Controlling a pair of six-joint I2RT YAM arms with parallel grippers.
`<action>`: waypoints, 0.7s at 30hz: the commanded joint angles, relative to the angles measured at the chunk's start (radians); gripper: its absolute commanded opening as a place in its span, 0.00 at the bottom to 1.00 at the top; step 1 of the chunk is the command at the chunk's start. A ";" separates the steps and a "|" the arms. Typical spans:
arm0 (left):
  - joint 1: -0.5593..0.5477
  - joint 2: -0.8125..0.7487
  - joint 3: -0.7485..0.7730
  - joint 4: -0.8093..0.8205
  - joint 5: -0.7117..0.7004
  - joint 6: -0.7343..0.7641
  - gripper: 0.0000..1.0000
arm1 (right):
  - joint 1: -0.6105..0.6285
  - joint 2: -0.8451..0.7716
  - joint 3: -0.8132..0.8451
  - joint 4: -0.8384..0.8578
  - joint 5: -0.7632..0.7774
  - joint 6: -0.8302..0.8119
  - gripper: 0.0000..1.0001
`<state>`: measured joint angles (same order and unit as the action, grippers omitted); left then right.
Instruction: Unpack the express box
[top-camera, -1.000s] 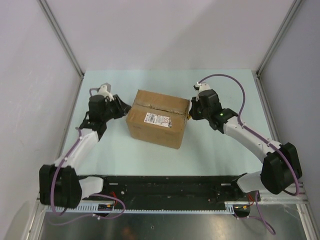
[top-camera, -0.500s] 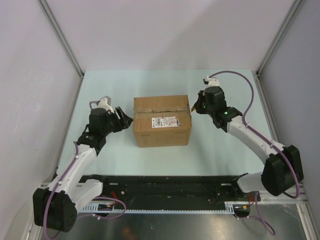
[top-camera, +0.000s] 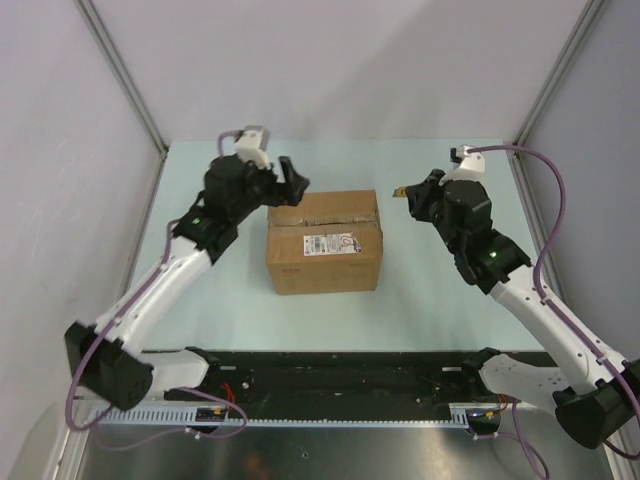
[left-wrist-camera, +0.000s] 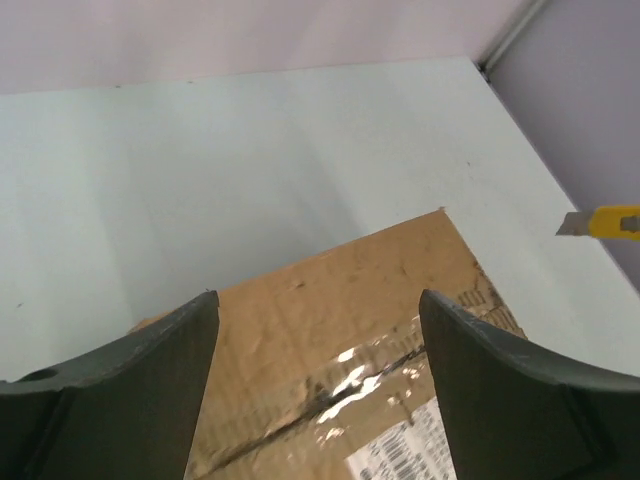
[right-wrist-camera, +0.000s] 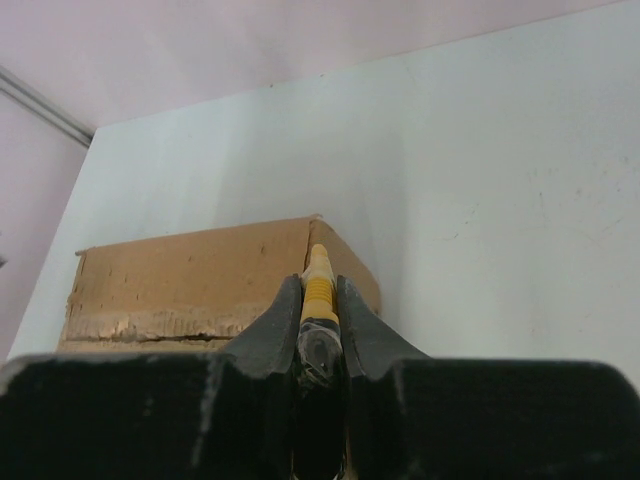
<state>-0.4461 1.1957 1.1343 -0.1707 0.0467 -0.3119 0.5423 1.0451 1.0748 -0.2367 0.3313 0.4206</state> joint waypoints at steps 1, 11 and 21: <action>-0.098 0.157 0.133 0.010 -0.013 0.095 0.86 | 0.033 0.010 0.019 -0.004 0.041 0.046 0.00; -0.174 0.369 0.309 0.010 -0.020 0.063 0.73 | 0.059 0.021 -0.036 0.036 0.038 0.106 0.00; -0.177 0.386 0.277 0.008 0.015 0.045 0.75 | 0.067 0.058 -0.059 0.057 0.028 0.153 0.00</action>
<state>-0.6197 1.5925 1.3972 -0.1867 0.0582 -0.2565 0.6033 1.0889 1.0191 -0.2325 0.3439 0.5346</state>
